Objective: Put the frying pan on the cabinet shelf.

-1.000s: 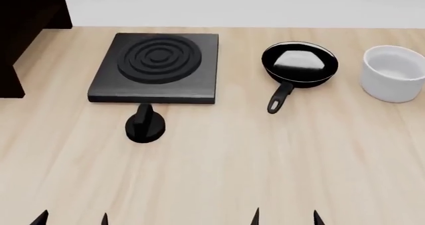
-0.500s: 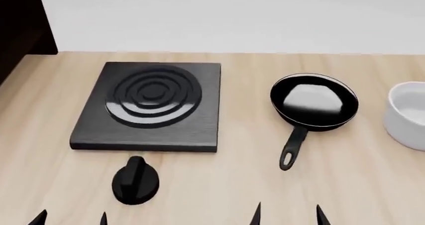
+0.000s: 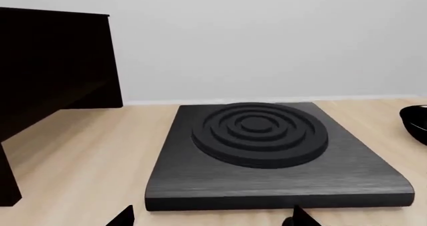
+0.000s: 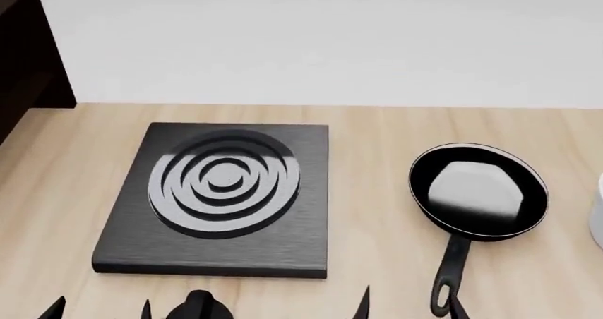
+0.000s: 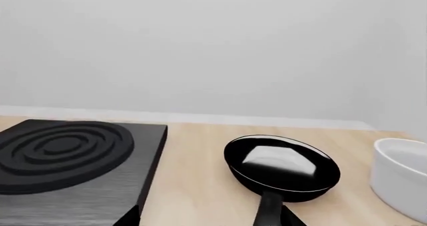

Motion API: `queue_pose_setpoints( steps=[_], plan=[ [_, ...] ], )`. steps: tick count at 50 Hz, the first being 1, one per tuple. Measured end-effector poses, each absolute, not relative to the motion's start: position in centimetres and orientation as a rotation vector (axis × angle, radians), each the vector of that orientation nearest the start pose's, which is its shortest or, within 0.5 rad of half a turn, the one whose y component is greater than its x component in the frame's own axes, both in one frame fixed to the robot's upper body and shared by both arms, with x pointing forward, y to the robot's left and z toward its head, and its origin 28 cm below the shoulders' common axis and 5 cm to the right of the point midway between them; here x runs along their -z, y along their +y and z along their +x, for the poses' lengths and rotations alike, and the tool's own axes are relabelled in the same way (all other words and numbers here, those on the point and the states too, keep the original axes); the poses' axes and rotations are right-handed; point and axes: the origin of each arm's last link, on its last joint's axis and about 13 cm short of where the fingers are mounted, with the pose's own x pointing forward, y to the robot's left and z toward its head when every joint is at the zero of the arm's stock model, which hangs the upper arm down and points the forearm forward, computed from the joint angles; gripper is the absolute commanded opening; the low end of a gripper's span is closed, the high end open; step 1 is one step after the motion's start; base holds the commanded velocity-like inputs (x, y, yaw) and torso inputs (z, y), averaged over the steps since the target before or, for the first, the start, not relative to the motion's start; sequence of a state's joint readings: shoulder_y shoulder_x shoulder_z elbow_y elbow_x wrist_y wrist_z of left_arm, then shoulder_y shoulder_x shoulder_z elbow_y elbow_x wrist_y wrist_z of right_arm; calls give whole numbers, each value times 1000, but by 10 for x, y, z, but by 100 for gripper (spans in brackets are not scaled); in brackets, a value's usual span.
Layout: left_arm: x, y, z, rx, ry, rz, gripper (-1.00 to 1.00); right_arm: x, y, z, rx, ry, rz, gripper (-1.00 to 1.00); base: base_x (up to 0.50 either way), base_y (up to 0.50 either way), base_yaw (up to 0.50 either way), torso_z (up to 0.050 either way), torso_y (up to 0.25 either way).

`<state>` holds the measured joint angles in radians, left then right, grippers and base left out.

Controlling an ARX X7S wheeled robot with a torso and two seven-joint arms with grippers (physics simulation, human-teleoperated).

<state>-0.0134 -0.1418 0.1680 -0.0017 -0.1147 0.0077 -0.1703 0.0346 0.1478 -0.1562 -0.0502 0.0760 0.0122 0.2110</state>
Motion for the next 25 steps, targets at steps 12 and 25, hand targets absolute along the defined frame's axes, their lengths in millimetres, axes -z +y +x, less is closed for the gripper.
queue_pose_setpoints(
  steps=[12,25],
  plan=[
    [-13,206,211,-5,0,27,100,-27,-101,217,54,-59,-70,100,500,134,0,0,0],
    [-13,206,210,-14,13,34,100,-27,-101,216,59,-61,-78,100,293,93,-1,0,0]
  ],
)
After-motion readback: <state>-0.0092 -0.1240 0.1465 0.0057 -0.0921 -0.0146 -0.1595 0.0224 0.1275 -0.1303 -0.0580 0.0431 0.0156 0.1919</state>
